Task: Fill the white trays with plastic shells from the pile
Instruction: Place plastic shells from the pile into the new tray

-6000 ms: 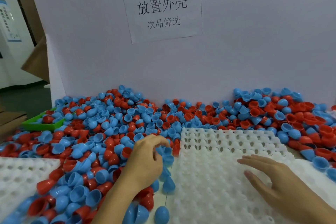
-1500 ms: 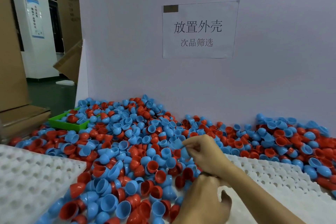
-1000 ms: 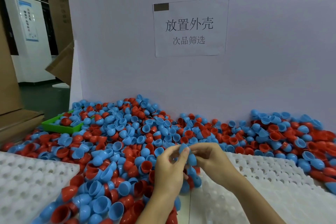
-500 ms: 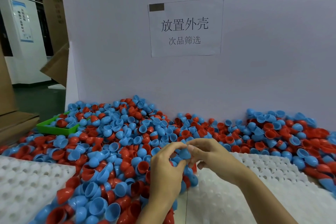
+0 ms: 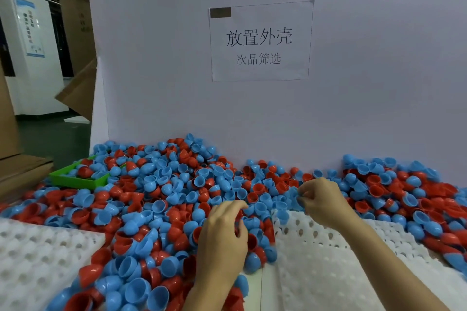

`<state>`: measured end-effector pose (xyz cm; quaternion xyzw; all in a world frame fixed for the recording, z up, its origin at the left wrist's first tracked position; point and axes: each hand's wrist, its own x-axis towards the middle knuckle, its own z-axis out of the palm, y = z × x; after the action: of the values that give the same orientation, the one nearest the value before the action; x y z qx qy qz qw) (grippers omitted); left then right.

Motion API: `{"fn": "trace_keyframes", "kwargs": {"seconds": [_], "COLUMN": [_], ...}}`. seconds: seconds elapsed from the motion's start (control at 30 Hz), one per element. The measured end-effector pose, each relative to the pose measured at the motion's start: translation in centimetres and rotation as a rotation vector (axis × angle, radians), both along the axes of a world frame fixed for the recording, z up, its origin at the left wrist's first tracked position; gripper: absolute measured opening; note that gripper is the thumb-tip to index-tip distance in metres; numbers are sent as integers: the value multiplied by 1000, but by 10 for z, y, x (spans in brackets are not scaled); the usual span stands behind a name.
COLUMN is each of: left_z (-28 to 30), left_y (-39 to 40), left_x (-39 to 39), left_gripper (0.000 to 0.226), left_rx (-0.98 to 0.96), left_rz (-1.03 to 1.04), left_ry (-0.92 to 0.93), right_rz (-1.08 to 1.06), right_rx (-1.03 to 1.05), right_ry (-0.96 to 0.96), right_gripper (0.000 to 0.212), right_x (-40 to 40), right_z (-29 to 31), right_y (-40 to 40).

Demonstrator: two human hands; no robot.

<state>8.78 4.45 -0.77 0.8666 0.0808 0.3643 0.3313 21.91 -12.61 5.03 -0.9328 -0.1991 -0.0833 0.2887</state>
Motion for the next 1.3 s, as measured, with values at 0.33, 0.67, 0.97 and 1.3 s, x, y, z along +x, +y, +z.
{"fn": "trace_keyframes", "kwargs": {"seconds": [0.33,0.67,0.97,1.3], "left_z": [4,8,4,4], "left_y": [32,42,38,42], "left_x": [-2,-8,-4,-3], "left_gripper": [25,42,38,59], "left_rx": [-122,-5,47,132], "left_rz": [287,325,289,237], "left_ry": [-2,141,211,328], "right_rz": [-30,-2,20,54], "right_rx": [-566,-599,-558,-233], "right_ry": [47,-48,-63,-199], "right_gripper": [21,18,14,27], "right_x": [25,18,23,-27], "right_z": [-28,-19,-23,-35], "right_y": [19,12,7,-25]}}
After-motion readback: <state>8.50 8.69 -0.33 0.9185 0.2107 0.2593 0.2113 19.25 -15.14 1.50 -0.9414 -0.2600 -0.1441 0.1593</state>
